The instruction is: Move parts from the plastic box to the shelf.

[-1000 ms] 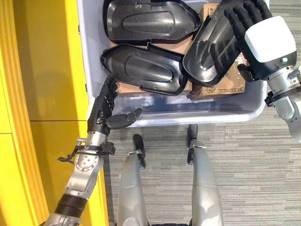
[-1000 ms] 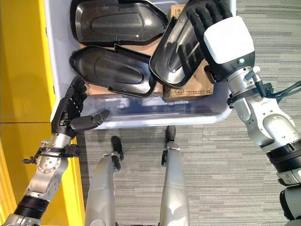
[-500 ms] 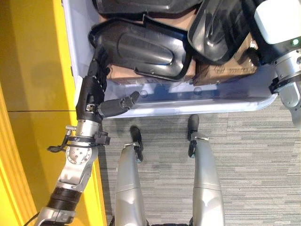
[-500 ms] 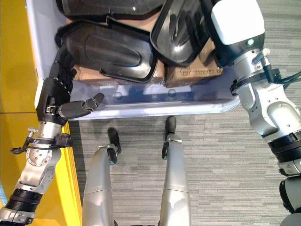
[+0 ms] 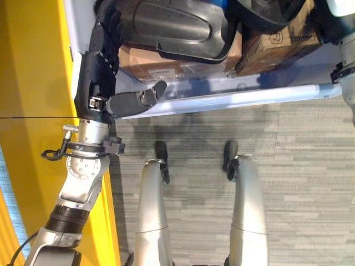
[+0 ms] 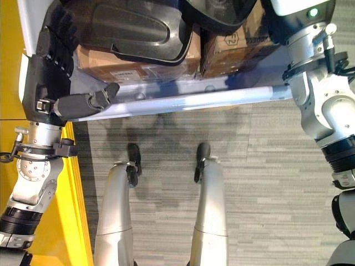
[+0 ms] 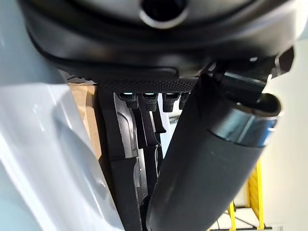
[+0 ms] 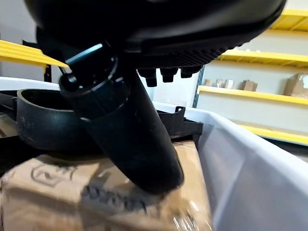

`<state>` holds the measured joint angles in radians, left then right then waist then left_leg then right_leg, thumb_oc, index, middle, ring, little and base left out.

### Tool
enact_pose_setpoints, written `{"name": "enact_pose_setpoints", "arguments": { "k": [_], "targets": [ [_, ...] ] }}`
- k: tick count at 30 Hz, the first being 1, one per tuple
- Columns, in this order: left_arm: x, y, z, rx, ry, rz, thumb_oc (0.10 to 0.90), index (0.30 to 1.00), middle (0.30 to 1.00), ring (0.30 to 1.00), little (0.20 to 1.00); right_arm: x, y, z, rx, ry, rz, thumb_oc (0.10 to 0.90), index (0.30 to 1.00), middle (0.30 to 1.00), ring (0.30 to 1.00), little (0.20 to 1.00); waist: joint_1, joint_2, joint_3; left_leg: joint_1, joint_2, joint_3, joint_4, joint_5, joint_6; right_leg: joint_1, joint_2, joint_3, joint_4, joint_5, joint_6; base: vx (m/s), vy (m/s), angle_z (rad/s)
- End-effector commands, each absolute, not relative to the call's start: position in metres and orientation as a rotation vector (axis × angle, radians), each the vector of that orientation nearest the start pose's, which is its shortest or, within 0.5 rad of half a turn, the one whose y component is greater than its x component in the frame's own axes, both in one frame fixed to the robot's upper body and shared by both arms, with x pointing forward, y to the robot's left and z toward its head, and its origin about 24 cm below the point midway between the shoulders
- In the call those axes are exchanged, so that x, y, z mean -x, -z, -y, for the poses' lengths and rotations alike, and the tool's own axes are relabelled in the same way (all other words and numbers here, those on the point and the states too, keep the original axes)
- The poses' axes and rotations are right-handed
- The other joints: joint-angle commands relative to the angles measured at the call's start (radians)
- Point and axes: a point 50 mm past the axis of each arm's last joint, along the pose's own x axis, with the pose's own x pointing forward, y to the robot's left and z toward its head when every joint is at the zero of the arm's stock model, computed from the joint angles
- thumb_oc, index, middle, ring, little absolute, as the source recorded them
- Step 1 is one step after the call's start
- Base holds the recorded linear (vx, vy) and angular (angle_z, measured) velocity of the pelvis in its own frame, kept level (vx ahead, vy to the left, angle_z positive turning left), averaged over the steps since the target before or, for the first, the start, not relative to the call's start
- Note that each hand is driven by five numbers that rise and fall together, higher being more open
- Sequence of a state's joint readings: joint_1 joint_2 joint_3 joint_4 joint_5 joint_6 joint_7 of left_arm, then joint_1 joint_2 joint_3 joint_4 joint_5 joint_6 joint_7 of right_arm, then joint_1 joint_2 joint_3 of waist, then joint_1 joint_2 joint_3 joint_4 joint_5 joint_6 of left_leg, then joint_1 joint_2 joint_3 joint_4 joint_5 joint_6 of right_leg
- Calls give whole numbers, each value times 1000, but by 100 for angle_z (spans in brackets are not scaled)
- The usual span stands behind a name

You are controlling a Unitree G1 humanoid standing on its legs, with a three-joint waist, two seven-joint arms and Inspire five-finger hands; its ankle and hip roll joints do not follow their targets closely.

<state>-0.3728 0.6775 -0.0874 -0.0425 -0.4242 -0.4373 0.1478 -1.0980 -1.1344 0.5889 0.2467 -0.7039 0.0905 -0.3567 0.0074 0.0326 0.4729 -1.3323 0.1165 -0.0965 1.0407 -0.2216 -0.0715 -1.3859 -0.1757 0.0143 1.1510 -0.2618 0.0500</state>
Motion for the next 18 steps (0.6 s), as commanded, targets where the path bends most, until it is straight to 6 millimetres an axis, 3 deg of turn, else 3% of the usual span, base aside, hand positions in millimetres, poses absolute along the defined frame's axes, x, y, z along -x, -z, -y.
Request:
{"name": "enact_pose_setpoints", "arguments": {
  "k": [1, 12, 13, 14, 15, 18],
  "targets": [
    [-285, -182, -221, -162, 52, 656, 900, 1000, 1000, 1000, 1000, -342, -313, 217, 1932, 322, 780, 900, 1000, 1000, 1000, 1000, 8, 3, 47, -5, -13, 31, 23, -56, 78, 24, -28, -11, -21, -13, -22, 37, -34, -6],
    [-284, -184, -226, -201, 85, 648, 900, 1000, 1000, 1000, 1000, -351, -299, 217, 2031, 133, 635, 900, 1000, 1000, 1000, 1000, 34, -16, 47, -22, -8, 6, 59, -51, 76, 33, -42, -27, 7, -21, -21, 38, -41, 4],
    [-284, -185, -226, -209, 93, 647, 900, 1000, 1000, 1000, 1000, -353, -297, 221, 2048, 112, 577, 602, 583, 583, 583, 583, 37, -18, 47, -21, -8, 4, 62, -50, 75, 36, -45, -29, 10, -22, -22, 39, -34, 1],
    [-284, -185, -226, -211, 96, 646, 900, 1000, 1000, 1000, 1000, -354, -296, 223, 2056, 108, 551, 539, 495, 495, 495, 495, 38, -18, 47, -21, -8, 3, 63, -49, 75, 37, -45, -29, 11, -23, -22, 35, -31, 0],
    [-284, -186, -226, -213, 99, 645, 900, 1000, 1000, 1000, 1000, -355, -296, 225, 2062, 103, 527, 400, 300, 300, 300, 300, 40, -18, 47, -21, -8, 2, 63, -49, 75, 39, -46, -30, 11, -23, -23, 0, 0, 0],
    [-283, -188, -229, -227, 107, 641, 900, 1000, 1000, 1000, 1000, -359, -294, 230, 2123, 72, 432, 400, 300, 300, 300, 300, 51, -22, 47, -17, -5, -4, 63, -47, 76, 46, -54, -38, 14, -24, -24, 35, -46, 4]
  ]
}}
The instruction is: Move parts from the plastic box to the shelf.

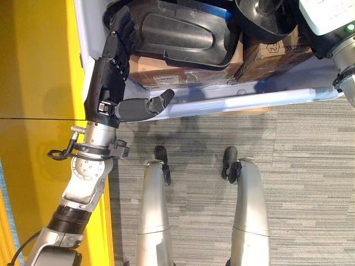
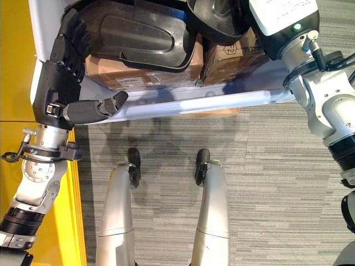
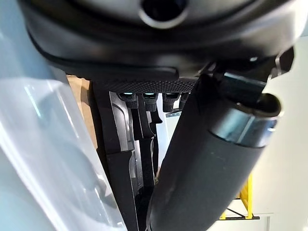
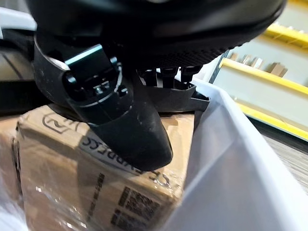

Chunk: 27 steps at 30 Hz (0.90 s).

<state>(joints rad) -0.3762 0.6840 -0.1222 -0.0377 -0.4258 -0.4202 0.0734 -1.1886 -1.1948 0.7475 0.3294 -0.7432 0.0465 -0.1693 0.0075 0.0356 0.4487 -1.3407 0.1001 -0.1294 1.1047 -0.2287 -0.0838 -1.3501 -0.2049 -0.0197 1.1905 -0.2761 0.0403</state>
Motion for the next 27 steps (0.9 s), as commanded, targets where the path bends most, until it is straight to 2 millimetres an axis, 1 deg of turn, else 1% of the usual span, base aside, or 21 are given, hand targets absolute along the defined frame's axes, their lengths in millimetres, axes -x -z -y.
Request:
{"name": "enact_pose_setpoints", "arguments": {
  "k": [1, 5, 6, 10, 13, 15, 16, 19, 20, 21, 22, 23, 24, 25, 26, 27],
  "targets": [
    [-283, -188, -230, -228, 109, 640, 900, 1000, 1000, 1000, 1000, -360, -294, 231, 2128, 66, 420, 400, 300, 300, 300, 300, 53, -26, 71, -7, 12, 27, -2, -39, 88, 13, -26, -7, -26, -10, -14, 42, -61, 4],
    [-283, -191, -232, -232, 124, 639, 900, 1000, 1000, 1000, 1000, -364, -298, 232, 2125, 39, 355, 400, 300, 300, 300, 300, 64, -30, 71, 3, 16, 21, -10, -32, 86, 29, -31, -17, -28, -11, -17, 24, -32, 2],
    [-284, -193, -231, -236, 128, 640, 900, 1000, 1000, 1000, 1000, -366, -297, 235, 2103, 42, 334, 400, 300, 300, 300, 300, 67, -32, 71, 7, 19, 18, -16, -27, 85, 34, -34, -21, -30, -10, -18, 31, -54, 9],
    [-284, -193, -231, -242, 131, 639, 900, 1000, 1000, 1000, 1000, -368, -299, 240, 2054, 82, 332, 400, 300, 300, 300, 300, 73, -33, 71, 14, 20, 14, -30, -21, 82, 44, -34, -26, -35, -12, -20, 16, -46, 8],
    [-285, -192, -230, -245, 143, 646, 900, 1000, 1000, 1000, 1000, -370, -297, 245, 1992, 124, 349, 400, 300, 300, 300, 300, 75, -30, 71, 24, 22, 11, -48, -15, 79, 58, -32, -31, -38, -23, -26, 1, -37, 5],
    [-285, -192, -227, -240, 151, 655, 900, 1000, 1000, 1000, 1000, -371, -294, 244, 1904, 137, 406, 400, 300, 300, 300, 300, 73, -27, 71, 41, 20, 12, -71, -12, 78, 73, -27, -32, -46, -28, -29, 0, 0, 0],
    [-285, -192, -226, -242, 154, 656, 900, 1000, 1000, 1000, 1000, -371, -294, 243, 1892, 138, 417, 400, 300, 300, 300, 300, 73, -26, 71, 45, 21, 13, -77, -11, 77, 78, -27, -32, -51, -28, -30, 0, 0, 0],
    [-285, -192, -223, -231, 153, 669, 900, 1000, 1000, 1000, 1000, -369, -294, 234, 1846, 134, 507, 400, 300, 300, 300, 300, 70, -22, 71, 67, 26, 21, -109, -1, 75, 99, -23, -36, -70, -25, -31, -33, 2, 6],
    [-284, -193, -223, -221, 152, 677, 900, 1000, 1000, 1000, 1000, -368, -295, 226, 1822, 133, 570, 400, 300, 300, 300, 300, 65, -20, 71, 87, 30, 29, -135, 4, 73, 116, -19, -36, -86, -23, -29, -34, 10, 5],
    [-284, -193, -222, -220, 152, 679, 900, 1000, 1000, 1000, 1000, -367, -295, 225, 1813, 132, 587, 400, 300, 300, 300, 300, 64, -19, 71, 94, 32, 31, -142, 6, 73, 122, -18, -37, -92, -22, -28, -63, 15, 6],
    [-284, -193, -221, -214, 153, 687, 900, 1000, 1000, 1000, 1000, -364, -296, 217, 1773, 135, 645, 400, 300, 300, 300, 300, 59, -19, 71, 123, 40, 39, -180, 18, 70, 149, -16, -39, -117, -16, -25, -45, 7, 4],
    [-284, -193, -221, -214, 153, 687, 900, 1000, 1000, 1000, 1000, -364, -295, 217, 1767, 133, 652, 400, 300, 300, 300, 300, 60, -20, 71, 128, 41, 39, -185, 20, 70, 153, -15, -39, -121, -14, -25, -82, 22, 5],
    [-282, -192, -219, -203, 151, 695, 900, 1000, 1000, 1000, 1000, -359, -294, 208, 1752, 139, 728, 400, 300, 300, 300, 300, 53, -21, 71, 174, 53, 48, -236, 34, 66, 199, -15, -42, -165, -6, -22, -54, 19, 2],
    [-282, -192, -219, -203, 151, 696, 900, 1000, 1000, 1000, 1000, -358, -294, 208, 1749, 143, 735, 400, 300, 300, 300, 300, 54, -21, 71, 181, 54, 49, -244, 37, 65, 205, -15, -43, -172, -5, -21, -83, 32, 2],
    [-281, -191, -218, -194, 150, 697, 900, 1000, 1000, 1000, 1000, -354, -291, 207, 1708, 179, 769, 400, 300, 300, 300, 300, 49, -22, 71, 223, 64, 60, -288, 51, 61, 249, -15, -46, -214, 0, -21, -49, 21, -1],
    [-280, -191, -218, -191, 150, 698, 900, 1000, 1000, 1000, 1000, -353, -291, 207, 1694, 194, 783, 400, 300, 300, 300, 300, 47, -22, 71, 237, 66, 63, -300, 55, 58, 264, -15, -47, -228, 3, -20, -57, 39, 0]
  ]
}}
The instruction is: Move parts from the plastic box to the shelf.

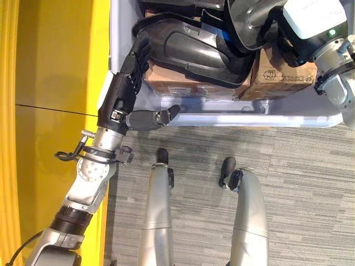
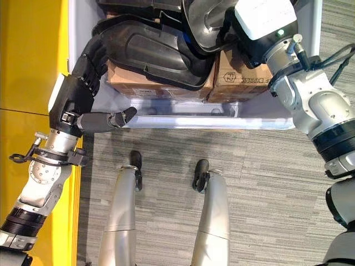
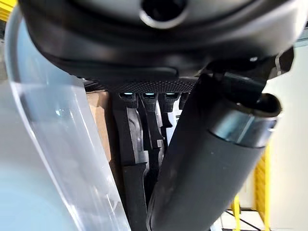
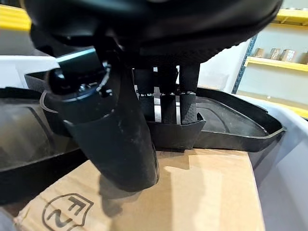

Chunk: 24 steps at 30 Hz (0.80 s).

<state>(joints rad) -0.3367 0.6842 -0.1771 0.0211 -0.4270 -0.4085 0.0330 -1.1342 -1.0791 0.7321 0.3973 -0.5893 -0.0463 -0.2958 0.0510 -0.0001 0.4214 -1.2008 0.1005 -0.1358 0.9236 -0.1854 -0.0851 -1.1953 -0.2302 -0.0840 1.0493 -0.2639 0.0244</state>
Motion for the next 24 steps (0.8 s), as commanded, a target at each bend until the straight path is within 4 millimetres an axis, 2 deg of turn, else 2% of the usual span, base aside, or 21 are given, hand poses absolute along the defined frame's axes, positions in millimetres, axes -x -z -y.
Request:
{"name": "enact_pose_setpoints", "arguments": {
  "k": [1, 3, 5, 10, 13, 14, 15, 16, 19, 22, 24],
  "targets": [
    [-279, -190, -218, -189, 146, 693, 900, 1000, 1000, 1000, 1000, -348, -289, 207, 1664, 226, 809, 400, 300, 300, 300, 300, -1, 12, 99, 140, 73, 77, -156, 24, 55, 149, 11, 18, -129, 2, 0, -30, 41, 1],
    [-277, -187, -218, -182, 144, 687, 900, 1000, 1000, 1000, 1000, -344, -288, 208, 1640, 273, 836, 400, 300, 300, 300, 300, -4, 12, 99, 178, 78, 86, -187, 33, 51, 184, 13, 17, -158, 8, 1, -23, 54, 0],
    [-274, -182, -217, -169, 133, 674, 900, 1000, 1000, 1000, 1000, -329, -285, 211, 1584, 383, 942, 400, 300, 300, 300, 300, -21, 9, 99, 275, 84, 108, -258, 51, 40, 276, 28, 20, -211, 7, 4, -6, 78, -1],
    [-268, -175, -216, -155, 133, 657, 900, 1000, 1000, 1000, 1000, -312, -283, 212, 1539, 455, 1036, 400, 300, 300, 300, 300, -33, 6, 99, 360, 88, 129, -306, 58, 30, 359, 39, 18, -251, 4, 5, 10, 43, -2],
    [-263, -171, -215, -149, 136, 635, 900, 1000, 1000, 1000, 1000, -290, -289, 214, 1462, 563, 1160, 400, 300, 300, 300, 300, -46, 3, 99, 476, 89, 155, -367, 64, 23, 465, 46, 12, -310, 7, 11, 24, 76, -6],
    [-263, -171, -215, -144, 136, 634, 900, 1000, 1000, 1000, 1000, -287, -289, 215, 1457, 571, 1173, 400, 300, 300, 300, 300, -47, 3, 99, 491, 89, 157, -374, 64, 23, 478, 46, 12, -317, 8, 12, -43, 66, -12],
    [-262, -171, -215, -141, 135, 636, 900, 1000, 1000, 1000, 1000, -282, -290, 215, 1459, 599, 1210, 400, 300, 300, 300, 300, -49, 5, 99, 505, 93, 171, -396, 90, 30, 489, 44, 2, -338, 31, 7, 25, 54, -14],
    [-262, -170, -215, -135, 136, 630, 900, 1000, 1000, 1000, 1000, -281, -289, 215, 1458, 610, 1220, 400, 300, 300, 300, 300, -49, 4, 99, 535, 90, 166, -398, 69, 22, 517, 45, 9, -341, 12, 15, 20, 68, -11],
    [-260, -170, -215, -123, 139, 633, 900, 1000, 1000, 1000, 1000, -269, -296, 217, 1468, 687, 1320, 400, 300, 300, 300, 300, -52, 9, 99, 612, 95, 191, -448, 97, 29, 582, 44, -4, -380, 37, 12, -29, 69, -7],
    [-260, -171, -214, -121, 149, 636, 900, 1000, 1000, 1000, 1000, -265, -298, 214, 1470, 683, 1378, 400, 300, 300, 300, 300, -51, 12, 99, 681, 95, 201, -479, 102, 29, 641, 45, -6, -403, 38, 14, 16, 41, -6],
    [-260, -172, -214, -117, 158, 629, 900, 1000, 1000, 1000, 1000, -260, -303, 205, 1469, 617, 1452, 400, 300, 300, 300, 300, -48, 11, 89, 728, 93, 201, -500, 104, 28, 683, 45, -6, -421, 37, 14, 24, 20, -8]
  ]
}}
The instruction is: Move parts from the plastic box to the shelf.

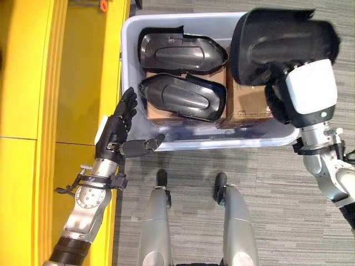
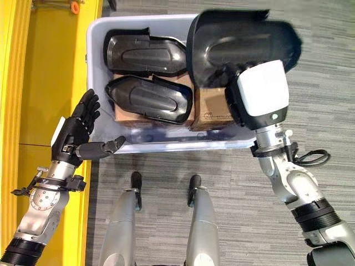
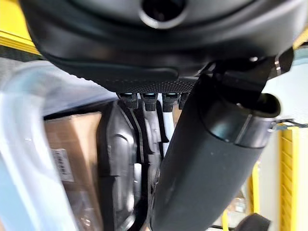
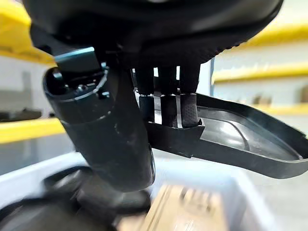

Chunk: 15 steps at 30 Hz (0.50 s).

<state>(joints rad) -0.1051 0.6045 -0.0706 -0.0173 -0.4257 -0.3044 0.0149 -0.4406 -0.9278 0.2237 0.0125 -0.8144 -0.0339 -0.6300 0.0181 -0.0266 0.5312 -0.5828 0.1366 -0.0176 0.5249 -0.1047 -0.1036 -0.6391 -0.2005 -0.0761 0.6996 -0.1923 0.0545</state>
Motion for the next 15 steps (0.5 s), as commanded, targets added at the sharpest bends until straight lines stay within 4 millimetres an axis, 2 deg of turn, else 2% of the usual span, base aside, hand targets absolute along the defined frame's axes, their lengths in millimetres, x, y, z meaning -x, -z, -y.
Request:
{"name": "enact_pose_setpoints", "arguments": {
  "k": [1, 4, 6, 8, 11, 12, 15],
  "targets": [
    [-261, -172, -214, -116, 160, 625, 900, 1000, 1000, 1000, 1000, -260, -304, 203, 1466, 596, 1462, 400, 300, 300, 300, 300, -14, 36, -26, 117, 56, 83, -106, 23, 47, 133, 15, -16, -74, -35, -15, 30, -2, -6],
    [-262, -169, -212, -113, 172, 606, 900, 1000, 1000, 1000, 1000, -253, -311, 182, 1479, 464, 1542, 400, 300, 300, 300, 300, -2, 33, -61, 162, 60, 82, -144, 38, 39, 180, 8, -27, -116, -26, -14, 23, -3, -1],
    [-261, -168, -212, -105, 173, 602, 900, 1000, 1000, 1000, 1000, -252, -312, 177, 1477, 423, 1552, 400, 300, 300, 300, 300, 0, 34, -70, 177, 62, 82, -159, 44, 36, 194, 9, -30, -131, -22, -15, 15, 1, -1],
    [-261, -164, -211, -97, 179, 593, 900, 1000, 1000, 1000, 1000, -250, -313, 164, 1446, 277, 1576, 400, 300, 300, 300, 300, 10, 35, -92, 207, 66, 82, -181, 53, 32, 224, 10, -39, -139, -28, -22, -1, -3, -2],
    [-261, -155, -213, -93, 157, 541, 900, 1000, 1000, 1000, 1000, -247, -300, 144, 1414, 5, 1550, 400, 300, 300, 300, 300, 32, 37, -116, 242, 58, 61, -187, 54, 35, 264, 7, -61, -97, -66, -41, 17, -65, 3],
    [-262, -153, -214, -89, 154, 531, 900, 1000, 1000, 1000, 1000, -247, -298, 141, 1416, -19, 1551, 400, 300, 300, 300, 300, 35, 37, -119, 247, 58, 58, -190, 56, 35, 269, 8, -63, -93, -70, -43, 33, -69, 4],
    [-259, -137, -224, -55, 103, 460, 900, 1000, 1000, 1000, 1000, -246, -288, 118, 1377, -217, 1529, 400, 300, 300, 300, 300, 63, 40, -135, 288, 76, 27, -245, 94, 27, 301, 19, -78, -59, -102, -65, 64, -79, 11]
  ]
}}
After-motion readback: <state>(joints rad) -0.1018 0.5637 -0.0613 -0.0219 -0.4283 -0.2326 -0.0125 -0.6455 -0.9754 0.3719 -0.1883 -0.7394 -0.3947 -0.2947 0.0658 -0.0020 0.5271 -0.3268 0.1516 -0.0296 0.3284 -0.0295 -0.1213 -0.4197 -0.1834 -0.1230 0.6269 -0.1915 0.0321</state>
